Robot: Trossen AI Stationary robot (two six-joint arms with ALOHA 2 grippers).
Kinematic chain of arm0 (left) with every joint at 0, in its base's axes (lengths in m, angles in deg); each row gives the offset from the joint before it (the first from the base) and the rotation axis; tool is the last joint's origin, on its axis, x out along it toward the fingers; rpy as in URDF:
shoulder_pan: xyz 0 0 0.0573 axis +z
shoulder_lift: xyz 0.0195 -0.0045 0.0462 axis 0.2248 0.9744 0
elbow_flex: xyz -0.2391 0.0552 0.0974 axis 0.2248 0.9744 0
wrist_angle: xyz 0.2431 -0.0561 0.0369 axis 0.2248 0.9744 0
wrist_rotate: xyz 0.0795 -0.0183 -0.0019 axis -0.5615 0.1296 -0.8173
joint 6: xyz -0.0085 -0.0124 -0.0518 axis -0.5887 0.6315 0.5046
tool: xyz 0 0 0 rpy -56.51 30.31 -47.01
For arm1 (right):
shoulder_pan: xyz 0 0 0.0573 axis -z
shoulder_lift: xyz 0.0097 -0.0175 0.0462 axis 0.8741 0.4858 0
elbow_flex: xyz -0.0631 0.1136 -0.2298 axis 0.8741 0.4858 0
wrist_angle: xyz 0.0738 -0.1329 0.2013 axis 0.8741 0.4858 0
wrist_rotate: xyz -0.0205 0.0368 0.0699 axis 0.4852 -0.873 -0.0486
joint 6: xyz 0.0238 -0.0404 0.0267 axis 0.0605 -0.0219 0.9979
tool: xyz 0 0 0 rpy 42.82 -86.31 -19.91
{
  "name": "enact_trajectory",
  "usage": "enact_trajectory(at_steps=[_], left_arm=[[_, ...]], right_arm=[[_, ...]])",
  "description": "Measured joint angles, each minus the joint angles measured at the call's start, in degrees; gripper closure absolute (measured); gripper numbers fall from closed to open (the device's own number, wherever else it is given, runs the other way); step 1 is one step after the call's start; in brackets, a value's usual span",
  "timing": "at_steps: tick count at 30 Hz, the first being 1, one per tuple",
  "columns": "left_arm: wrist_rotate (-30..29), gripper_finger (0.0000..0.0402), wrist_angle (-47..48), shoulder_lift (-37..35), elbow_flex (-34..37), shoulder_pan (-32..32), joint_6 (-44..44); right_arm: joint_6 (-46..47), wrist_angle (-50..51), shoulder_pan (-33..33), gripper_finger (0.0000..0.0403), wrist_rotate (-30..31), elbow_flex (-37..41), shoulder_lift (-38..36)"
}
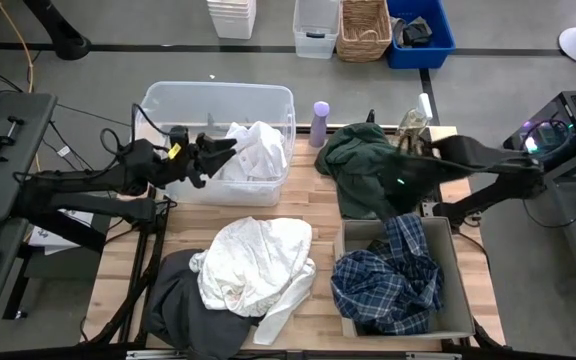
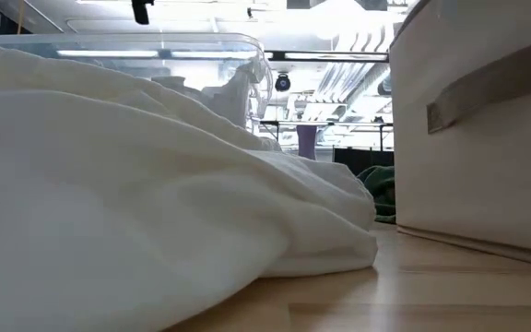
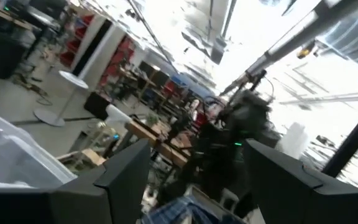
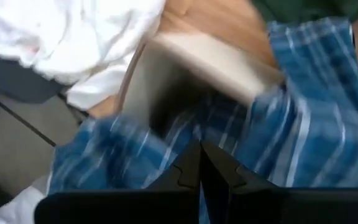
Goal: Sort clothes
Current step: Put the blue polo shirt into the laundry bin
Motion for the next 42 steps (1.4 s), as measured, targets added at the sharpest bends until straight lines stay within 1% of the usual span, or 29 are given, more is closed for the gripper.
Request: enact_trajectory(at_steps=[3,6,8,10,13,16,18,21,23,25,27,30,32,37,42], left_arm=[[-0.8,0.0156,0.0,0.0,0.0,1.1,0.1],[-1.9,0.0156,0.0,0.0,0.0,1.7,0.1],[-2.5,0.0156,0.0,0.0,0.0,1.9,0.1],[-2.7,0.0156,0.1,0.0,0.0,1.9,0.1],[-2.7,0.0156,0.4,0.0,0.0,1.9,0.3],[-2.7,0.0156,0.8,0.1,0.0,1.9,0.5],[-2.5,0.0156,0.9,0.1,0.0,1.9,0.5],[-1.2,0.0156,0.9,0.1,0.0,1.9,0.5],[-1.0,0.0156,1.0,0.0,0.0,1.9,0.5],[-0.9,0.0156,1.2,0.0,0.0,1.9,0.5],[-0.9,0.0156,1.2,0.0,0.0,1.9,0.5],[-0.7,0.0156,1.5,0.0,0.0,1.9,0.5],[0.6,0.0156,1.5,0.0,0.0,1.9,0.5],[2.1,0.0156,1.4,0.1,0.0,1.9,0.7],[2.1,0.0156,1.4,0.0,0.0,1.9,0.7]], right_arm=[[7.7,3.1,-8.6,0.0402,5.7,-4.9,0.0],[13.9,2.9,-16.7,0.0402,12.7,-6.4,-0.5],[17.4,3.1,-20.4,0.04,16.3,-6.5,-0.6],[18.6,2.8,-22.3,0.0393,17.7,-5.3,-0.7],[18.8,2.8,-22.5,0.0365,15.4,-1.5,-0.6],[18.5,1.9,-22.8,0.0321,11.0,2.4,-0.6],[18.6,1.8,-22.9,0.0286,9.7,4.3,-0.5],[18.5,2.8,-22.5,0.0235,10.3,6.0,-0.5],[18.9,3.0,-21.5,0.0207,12.5,6.5,-0.5],[20.1,3.0,-20.9,0.0189,15.1,6.7,-0.5],[20.0,3.1,-20.3,0.0182,16.2,6.7,0.1],[19.2,2.8,-19.6,0.018,16.1,7.7,1.8],[19.4,2.9,-19.0,0.018,15.6,9.1,3.1],[22.7,2.9,-18.4,0.018,13.0,13.3,6.3],[26.1,3.0,-18.4,0.018,12.3,13.9,8.7]])
